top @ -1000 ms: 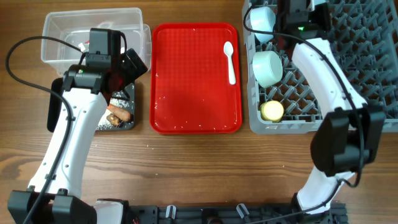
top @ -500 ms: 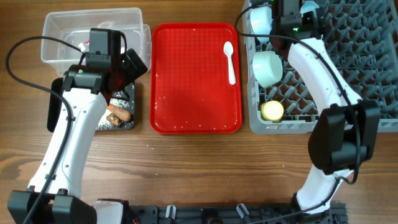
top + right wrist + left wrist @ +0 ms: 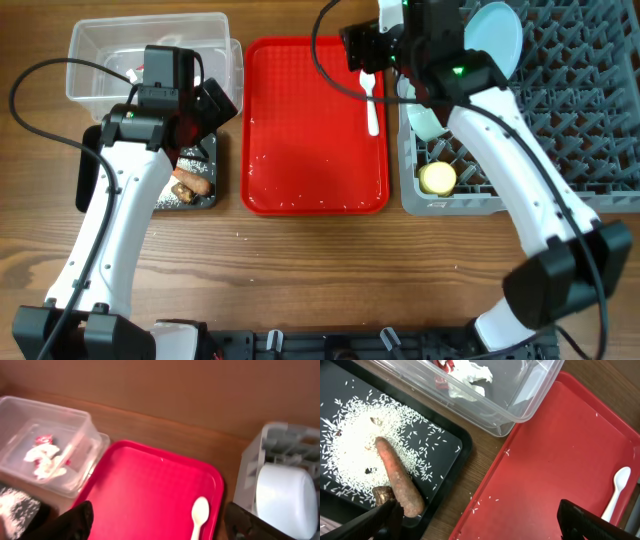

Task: Sort waste into correct bins and load items into the dishwasher rack
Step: 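Reach the right gripper down and grasp the white spoon, then lift the spoon with the right gripper over the rack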

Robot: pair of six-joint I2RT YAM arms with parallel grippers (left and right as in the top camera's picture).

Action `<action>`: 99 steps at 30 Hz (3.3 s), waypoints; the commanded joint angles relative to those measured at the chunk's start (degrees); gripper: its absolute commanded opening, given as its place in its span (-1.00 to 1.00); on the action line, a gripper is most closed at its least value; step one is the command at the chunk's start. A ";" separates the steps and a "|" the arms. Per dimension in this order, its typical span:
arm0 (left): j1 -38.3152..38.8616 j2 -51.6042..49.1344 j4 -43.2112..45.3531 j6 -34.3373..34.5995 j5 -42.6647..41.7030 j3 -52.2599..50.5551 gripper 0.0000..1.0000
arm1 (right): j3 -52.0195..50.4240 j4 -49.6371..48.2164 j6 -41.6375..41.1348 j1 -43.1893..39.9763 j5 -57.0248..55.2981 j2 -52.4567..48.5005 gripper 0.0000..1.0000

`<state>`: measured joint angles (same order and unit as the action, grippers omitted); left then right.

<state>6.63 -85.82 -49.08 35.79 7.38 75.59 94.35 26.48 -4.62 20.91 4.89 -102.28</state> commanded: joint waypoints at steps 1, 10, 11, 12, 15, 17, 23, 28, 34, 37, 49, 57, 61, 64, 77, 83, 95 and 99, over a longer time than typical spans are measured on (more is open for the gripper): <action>-0.04 0.55 0.00 -1.07 -0.28 0.26 0.99 | -0.28 -0.09 -7.80 -0.07 -5.57 -6.49 0.60; -0.04 0.55 0.00 -1.07 -0.28 0.26 1.00 | -0.07 3.89 -12.07 -0.07 -6.67 -14.10 0.36; -0.04 0.55 0.00 -1.07 -0.26 0.26 1.00 | -0.04 4.04 -12.02 -0.07 -6.69 -14.60 0.36; -0.04 0.55 0.00 -1.07 -0.28 0.26 1.00 | -0.07 4.13 -11.87 -0.07 -6.67 -15.04 0.36; -0.04 0.55 0.00 -1.07 -0.28 0.26 1.00 | -0.04 3.91 -11.50 -0.07 -6.67 -16.59 0.31; -0.04 0.55 0.00 -1.07 -0.26 0.26 0.99 | -0.07 3.96 -11.43 -0.07 -6.99 -17.88 0.19; -0.04 0.55 0.00 -1.07 -0.28 0.26 1.00 | -0.07 2.29 -11.89 -0.07 -10.91 -22.10 0.15; -0.04 0.55 0.00 -1.07 -0.26 0.26 1.00 | -0.07 1.57 -12.02 -0.07 -11.37 -24.22 0.14; -0.04 0.55 0.00 -1.07 -0.26 0.26 1.00 | -0.07 1.22 -12.04 -0.07 -11.37 -26.36 0.13; -0.04 0.55 0.00 -1.07 -0.28 0.26 1.00 | -0.07 1.14 -12.07 -0.07 -11.37 -27.63 0.09; -0.04 0.55 0.00 -1.07 -0.28 0.26 1.00 | -0.13 0.79 -12.13 -0.07 -11.28 -30.01 -0.33; -0.04 0.55 0.00 -1.07 -0.28 0.26 1.00 | -0.13 0.96 -12.07 -0.07 -9.33 -30.01 -0.56; -0.04 0.55 0.00 -1.07 -0.26 0.26 1.00 | -0.11 1.11 -11.96 -0.07 -9.29 -29.99 -0.73; -0.04 0.55 0.00 -1.07 -0.26 0.26 1.00 | -0.11 1.51 -11.87 -0.07 -8.22 -29.90 -0.85; -0.04 0.55 0.00 -1.07 -0.28 0.26 1.00 | -0.11 3.23 -11.87 -0.09 -7.87 -22.97 -0.91; -0.04 0.55 0.00 -1.07 -0.28 0.26 0.99 | -0.11 5.16 -11.87 -0.17 -7.87 -14.53 -0.91; -0.04 0.55 0.00 -1.07 -0.28 0.26 1.00 | -0.11 16.65 -14.95 -7.82 -11.98 4.98 -0.91; -0.04 0.55 0.00 -1.07 -0.28 0.26 1.00 | -0.11 23.02 -18.16 -15.43 -14.60 7.17 -0.91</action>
<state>6.63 -85.82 -49.06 35.79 7.38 75.59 94.13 46.44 -18.68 11.05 -5.87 -96.66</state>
